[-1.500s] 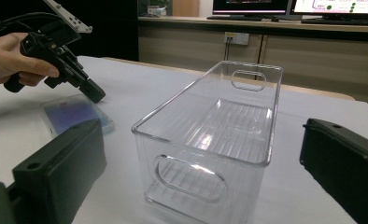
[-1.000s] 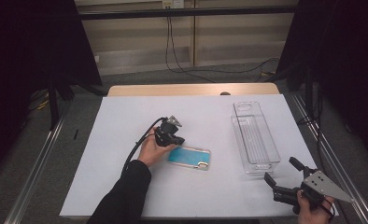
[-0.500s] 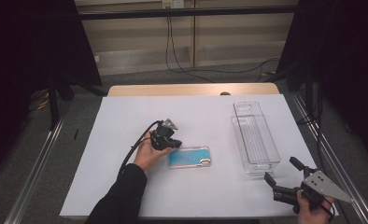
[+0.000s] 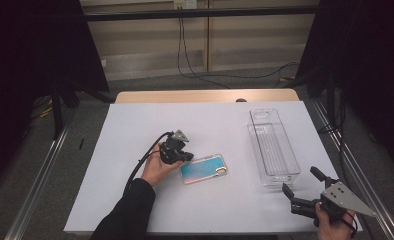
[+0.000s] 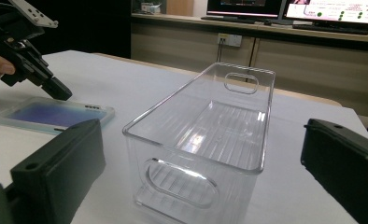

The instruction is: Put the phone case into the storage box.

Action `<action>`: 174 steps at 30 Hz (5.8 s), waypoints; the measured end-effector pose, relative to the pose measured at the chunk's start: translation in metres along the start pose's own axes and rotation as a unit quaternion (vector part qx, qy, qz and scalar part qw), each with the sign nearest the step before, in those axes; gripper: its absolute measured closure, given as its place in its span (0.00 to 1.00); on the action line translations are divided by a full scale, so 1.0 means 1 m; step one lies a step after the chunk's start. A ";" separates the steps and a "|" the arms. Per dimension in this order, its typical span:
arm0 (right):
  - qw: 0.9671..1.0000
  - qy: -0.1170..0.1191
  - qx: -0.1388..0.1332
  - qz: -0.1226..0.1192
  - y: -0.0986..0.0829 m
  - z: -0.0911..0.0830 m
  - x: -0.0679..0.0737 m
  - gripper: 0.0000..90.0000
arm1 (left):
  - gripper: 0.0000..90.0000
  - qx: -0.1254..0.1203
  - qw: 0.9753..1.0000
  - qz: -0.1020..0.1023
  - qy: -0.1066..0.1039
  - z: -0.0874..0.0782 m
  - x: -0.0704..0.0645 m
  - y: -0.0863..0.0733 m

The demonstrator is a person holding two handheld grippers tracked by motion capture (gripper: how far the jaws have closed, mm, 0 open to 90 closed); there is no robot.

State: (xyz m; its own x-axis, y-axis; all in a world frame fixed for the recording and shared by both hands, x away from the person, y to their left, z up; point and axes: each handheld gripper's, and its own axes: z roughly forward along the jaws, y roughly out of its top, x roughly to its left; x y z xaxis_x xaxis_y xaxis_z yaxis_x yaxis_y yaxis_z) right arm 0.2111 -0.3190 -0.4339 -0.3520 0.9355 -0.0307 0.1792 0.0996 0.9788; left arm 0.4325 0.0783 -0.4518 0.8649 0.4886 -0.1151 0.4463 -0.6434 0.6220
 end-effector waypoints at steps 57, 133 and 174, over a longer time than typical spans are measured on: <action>1.000 -0.013 0.006 -0.001 0.000 0.002 0.000 0.00 | 1.00 0.000 1.000 0.000 -0.024 -0.019 -0.031 -0.025; 1.000 -0.007 0.005 -0.003 0.000 0.002 0.001 0.00 | 0.07 -0.060 0.997 -0.055 -0.002 -0.029 -0.053 -0.014; 1.000 -0.004 0.005 -0.003 0.000 0.002 0.001 0.00 | 0.02 0.062 0.997 -0.010 0.047 0.023 -0.082 0.014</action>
State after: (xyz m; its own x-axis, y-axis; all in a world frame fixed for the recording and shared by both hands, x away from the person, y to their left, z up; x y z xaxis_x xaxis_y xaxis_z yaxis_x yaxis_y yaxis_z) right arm 0.2123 -0.3173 -0.4343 -0.3448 0.9379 -0.0378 0.1870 0.1081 0.9764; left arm 0.3727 0.0153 -0.4517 0.8325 0.5517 -0.0505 0.4937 -0.6975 0.5194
